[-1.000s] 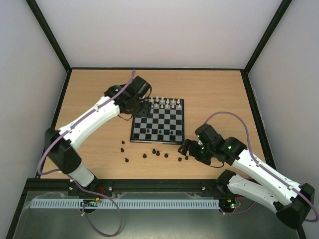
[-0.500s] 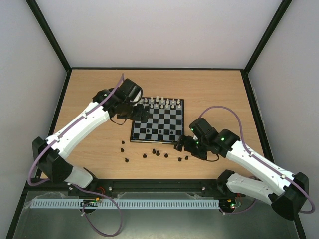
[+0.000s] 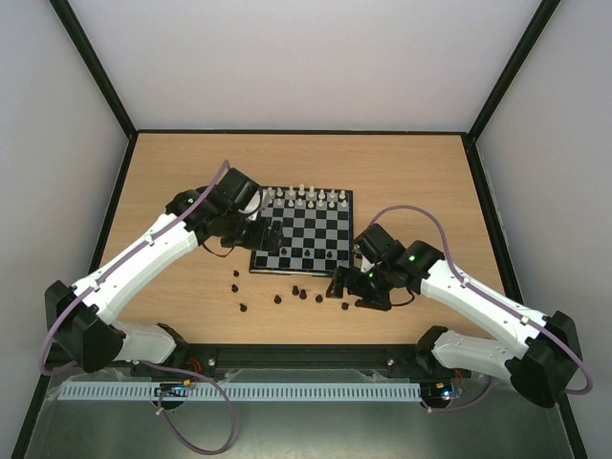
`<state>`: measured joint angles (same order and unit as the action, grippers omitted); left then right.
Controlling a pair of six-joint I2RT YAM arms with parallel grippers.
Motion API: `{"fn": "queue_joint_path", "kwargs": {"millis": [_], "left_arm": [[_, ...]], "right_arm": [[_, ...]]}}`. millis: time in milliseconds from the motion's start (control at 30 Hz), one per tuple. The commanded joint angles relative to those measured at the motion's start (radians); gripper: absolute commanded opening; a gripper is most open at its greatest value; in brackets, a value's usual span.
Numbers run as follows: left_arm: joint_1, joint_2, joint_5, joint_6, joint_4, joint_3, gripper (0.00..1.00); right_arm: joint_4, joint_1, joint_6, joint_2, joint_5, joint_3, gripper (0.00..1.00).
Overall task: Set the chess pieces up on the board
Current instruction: Pick up the chess piece at the center of the board.
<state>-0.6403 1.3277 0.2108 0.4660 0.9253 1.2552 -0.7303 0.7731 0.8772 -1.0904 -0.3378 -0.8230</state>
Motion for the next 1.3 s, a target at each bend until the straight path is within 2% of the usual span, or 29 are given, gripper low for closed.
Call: {"fn": "queue_joint_path", "kwargs": {"millis": [0,200,367,500,700,800,1033,1167,1267], "left_arm": [[-0.007,-0.048,0.032,0.003,-0.01,-0.056,0.99],[-0.009,-0.073,0.034,0.038,-0.076,-0.156,0.99],[-0.011,-0.081,0.03,0.066,-0.13,-0.199,0.99],[-0.01,-0.061,-0.013,0.06,-0.107,-0.175,0.99],[-0.01,-0.069,-0.112,0.096,-0.038,-0.145,0.99],[-0.01,-0.104,-0.167,0.15,-0.035,-0.213,0.99],[-0.002,-0.183,-0.192,0.265,-0.12,-0.466,0.99],[0.026,-0.162,-0.23,0.252,-0.141,-0.492,0.99],[0.098,-0.119,-0.22,0.201,-0.17,-0.494,0.99]], "right_arm": [[-0.018,0.006,-0.045,-0.057,-0.061,-0.014,0.98],[0.0,0.006,-0.058,-0.102,-0.008,-0.052,0.99],[0.073,0.006,-0.025,-0.079,0.029,0.002,0.99],[0.063,0.006,-0.02,-0.063,0.074,0.014,0.99],[-0.019,0.006,-0.015,-0.029,0.101,-0.091,0.99],[-0.013,0.006,0.017,-0.011,0.112,-0.095,0.98],[0.09,0.006,0.178,0.147,0.122,0.054,0.99],[0.079,0.006,0.191,0.189,0.125,0.078,0.98],[0.064,0.006,0.189,0.186,0.116,0.076,0.99]]}}
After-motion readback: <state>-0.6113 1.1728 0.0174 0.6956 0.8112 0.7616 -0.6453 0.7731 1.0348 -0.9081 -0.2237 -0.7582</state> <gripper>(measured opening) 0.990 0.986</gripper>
